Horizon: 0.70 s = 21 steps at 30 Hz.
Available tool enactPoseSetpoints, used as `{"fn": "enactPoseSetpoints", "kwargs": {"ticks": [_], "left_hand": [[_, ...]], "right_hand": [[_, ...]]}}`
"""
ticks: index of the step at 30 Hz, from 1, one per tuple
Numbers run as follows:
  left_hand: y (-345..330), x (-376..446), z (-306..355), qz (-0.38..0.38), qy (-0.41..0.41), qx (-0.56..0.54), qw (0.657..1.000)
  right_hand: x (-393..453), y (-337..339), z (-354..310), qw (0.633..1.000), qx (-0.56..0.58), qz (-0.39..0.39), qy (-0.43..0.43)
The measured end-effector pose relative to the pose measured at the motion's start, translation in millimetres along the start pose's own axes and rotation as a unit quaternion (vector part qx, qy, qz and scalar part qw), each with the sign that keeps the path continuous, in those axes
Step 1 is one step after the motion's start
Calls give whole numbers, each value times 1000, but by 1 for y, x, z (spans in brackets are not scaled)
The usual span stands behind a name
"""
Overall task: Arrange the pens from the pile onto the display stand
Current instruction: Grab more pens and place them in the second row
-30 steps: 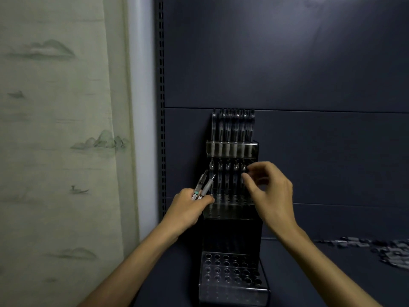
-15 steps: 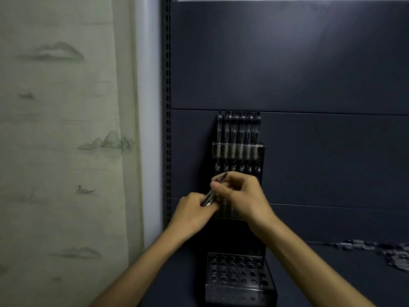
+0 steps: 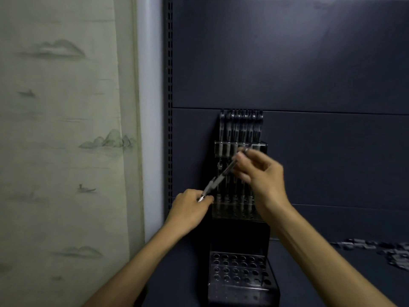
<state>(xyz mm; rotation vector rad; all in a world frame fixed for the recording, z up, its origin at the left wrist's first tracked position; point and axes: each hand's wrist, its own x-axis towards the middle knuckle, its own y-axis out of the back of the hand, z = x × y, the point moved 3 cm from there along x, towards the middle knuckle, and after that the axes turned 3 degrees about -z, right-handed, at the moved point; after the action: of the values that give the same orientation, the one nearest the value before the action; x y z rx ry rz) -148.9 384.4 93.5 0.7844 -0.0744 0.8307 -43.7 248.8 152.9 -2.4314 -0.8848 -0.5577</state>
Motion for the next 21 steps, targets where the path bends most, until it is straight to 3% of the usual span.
{"fn": "enactPoseSetpoints", "kwargs": {"ticks": [7,21], "left_hand": [[9,-1,-15,17,-6,-4,1000],[9,-3,-14,-1,-33,-33,999]], "right_hand": [[20,11,-17,980,-159,15,119],[19,-2,27,947,-298,-9,122]]}}
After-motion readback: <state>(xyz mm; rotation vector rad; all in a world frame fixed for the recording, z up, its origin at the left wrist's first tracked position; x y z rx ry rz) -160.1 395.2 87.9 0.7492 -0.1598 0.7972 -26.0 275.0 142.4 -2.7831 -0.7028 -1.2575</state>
